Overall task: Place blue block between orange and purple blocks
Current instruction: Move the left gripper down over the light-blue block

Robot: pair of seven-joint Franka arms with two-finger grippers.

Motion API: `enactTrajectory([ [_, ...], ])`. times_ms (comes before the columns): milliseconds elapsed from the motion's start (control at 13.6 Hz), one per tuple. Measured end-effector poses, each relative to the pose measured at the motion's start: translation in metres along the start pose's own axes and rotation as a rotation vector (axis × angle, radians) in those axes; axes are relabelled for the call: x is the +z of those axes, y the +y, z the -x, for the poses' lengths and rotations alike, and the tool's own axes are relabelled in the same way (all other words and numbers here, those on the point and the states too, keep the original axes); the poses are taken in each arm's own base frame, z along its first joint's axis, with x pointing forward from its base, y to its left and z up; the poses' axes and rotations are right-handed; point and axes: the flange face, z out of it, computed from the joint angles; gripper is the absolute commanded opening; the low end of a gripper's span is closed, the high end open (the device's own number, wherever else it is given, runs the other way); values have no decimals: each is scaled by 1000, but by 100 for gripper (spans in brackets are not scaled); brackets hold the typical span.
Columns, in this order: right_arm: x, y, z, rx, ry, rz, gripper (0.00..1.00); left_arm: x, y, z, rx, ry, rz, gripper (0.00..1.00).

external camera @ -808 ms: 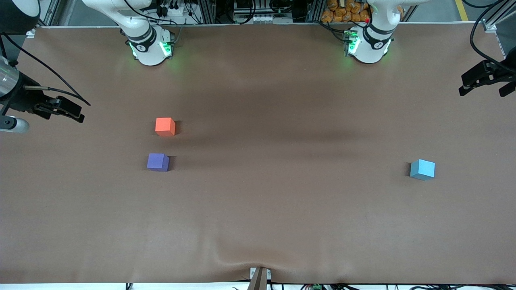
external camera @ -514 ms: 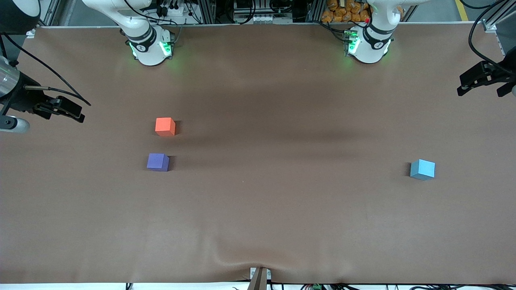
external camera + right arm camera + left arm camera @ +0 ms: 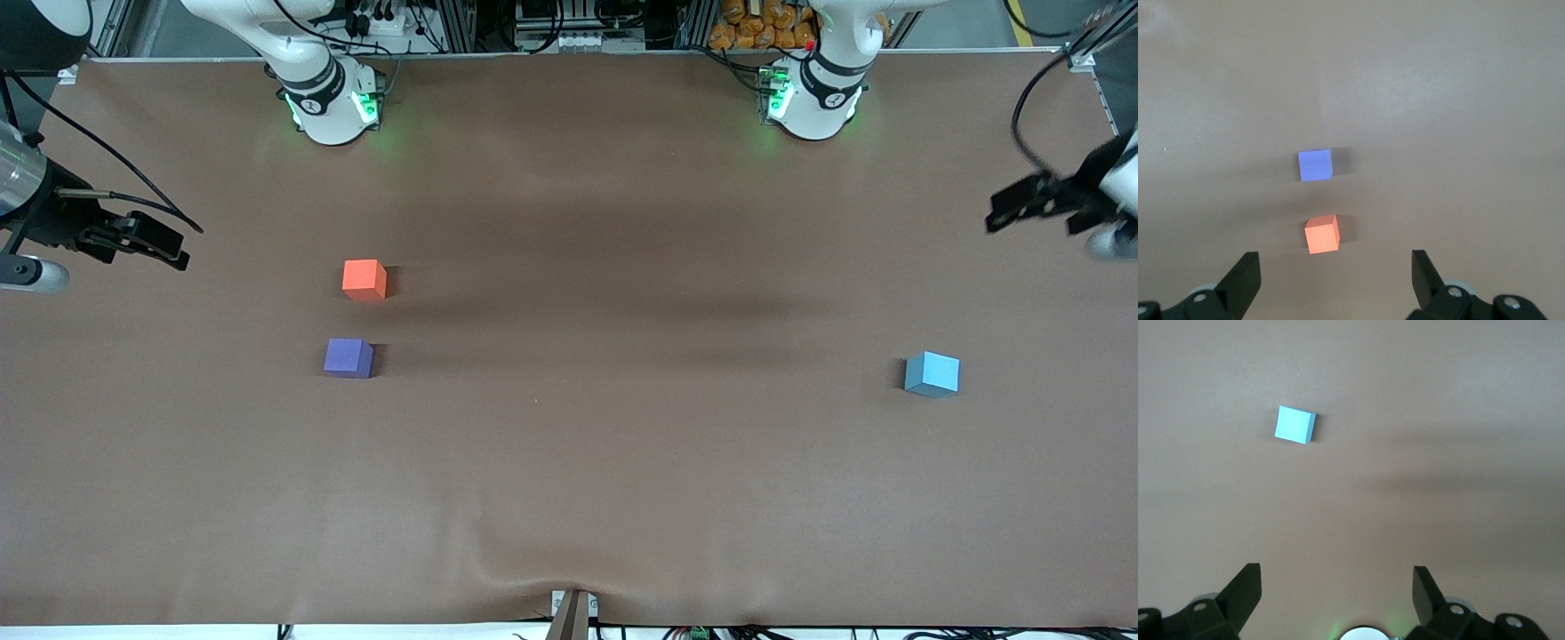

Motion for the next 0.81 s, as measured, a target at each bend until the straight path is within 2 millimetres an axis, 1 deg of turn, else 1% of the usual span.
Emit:
enactTrajectory([
  [147, 0, -1, 0, -2, -1, 0, 100, 66, -26, -24, -9, 17, 5, 100],
  [220, 0, -1, 0, -2, -1, 0, 100, 101, -39, -30, -1, 39, 6, 100],
  [367, 0, -1, 0, -3, -2, 0, 100, 165, -59, -31, 36, 99, 0, 100],
  [441, 0, -2, 0, -3, -2, 0, 100, 193, -69, -29, 64, 124, -5, 100],
  [588, 0, -2, 0, -3, -2, 0, 100, 240, -90, -32, 131, 152, -14, 100],
  [735, 1, -2, 0, -3, -3, 0, 100, 278, -108, -40, 165, 167, -19, 100],
  [808, 1, -2, 0, -3, -3, 0, 100, 296, -114, -44, 167, 173, -20, 100],
])
